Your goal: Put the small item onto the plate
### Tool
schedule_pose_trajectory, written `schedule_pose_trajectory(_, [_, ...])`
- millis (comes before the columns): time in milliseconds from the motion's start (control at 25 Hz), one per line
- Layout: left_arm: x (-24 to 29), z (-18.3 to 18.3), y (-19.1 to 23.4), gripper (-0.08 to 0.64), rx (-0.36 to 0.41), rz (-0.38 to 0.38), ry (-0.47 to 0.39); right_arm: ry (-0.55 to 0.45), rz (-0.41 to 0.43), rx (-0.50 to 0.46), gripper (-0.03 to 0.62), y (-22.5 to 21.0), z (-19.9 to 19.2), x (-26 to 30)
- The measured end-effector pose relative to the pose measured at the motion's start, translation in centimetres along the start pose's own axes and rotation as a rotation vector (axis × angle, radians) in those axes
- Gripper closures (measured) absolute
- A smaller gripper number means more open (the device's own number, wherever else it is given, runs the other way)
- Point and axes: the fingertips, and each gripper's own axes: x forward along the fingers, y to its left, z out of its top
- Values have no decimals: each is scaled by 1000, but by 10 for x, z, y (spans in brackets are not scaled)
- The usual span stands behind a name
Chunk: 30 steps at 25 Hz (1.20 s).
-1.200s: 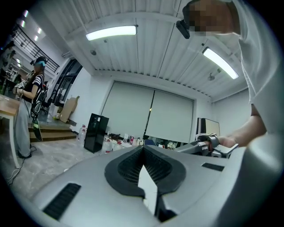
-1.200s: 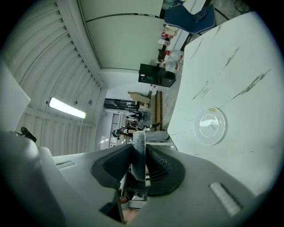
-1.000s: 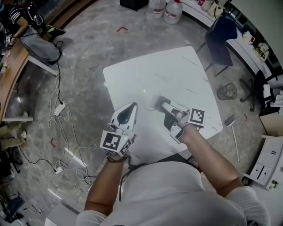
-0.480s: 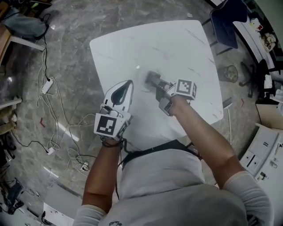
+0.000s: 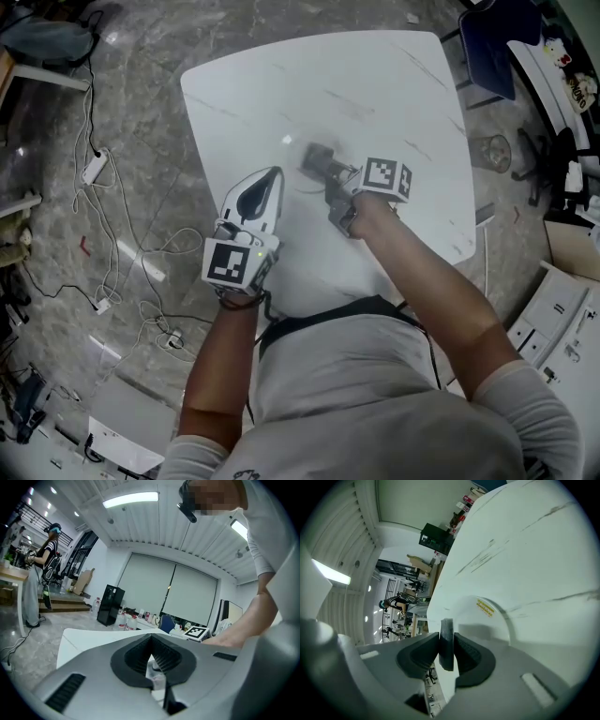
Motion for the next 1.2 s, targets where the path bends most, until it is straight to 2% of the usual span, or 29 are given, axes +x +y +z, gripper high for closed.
schedule_pose_trajectory(360, [1, -5, -5, 555, -21, -2, 16, 41, -39, 46, 485, -7, -5, 3])
schedule_pose_trajectory(480, [0, -7, -5, 555, -30, 1, 25, 59, -50, 36, 440, -3, -6, 4])
schedule_pose_trajectory(760, [-1, -5, -11, 555, -46, -14, 4, 67, -179, -102, 394, 0, 1, -5])
schedule_pose_trajectory(920, [-7, -1, -15, 555, -47, -23, -1, 62, -286, -208, 380, -3, 5, -14])
schedule_pose_trajectory(1200, [-20, 6, -14, 555, -44, -23, -8, 77, -306, -222, 374, -15, -3, -13])
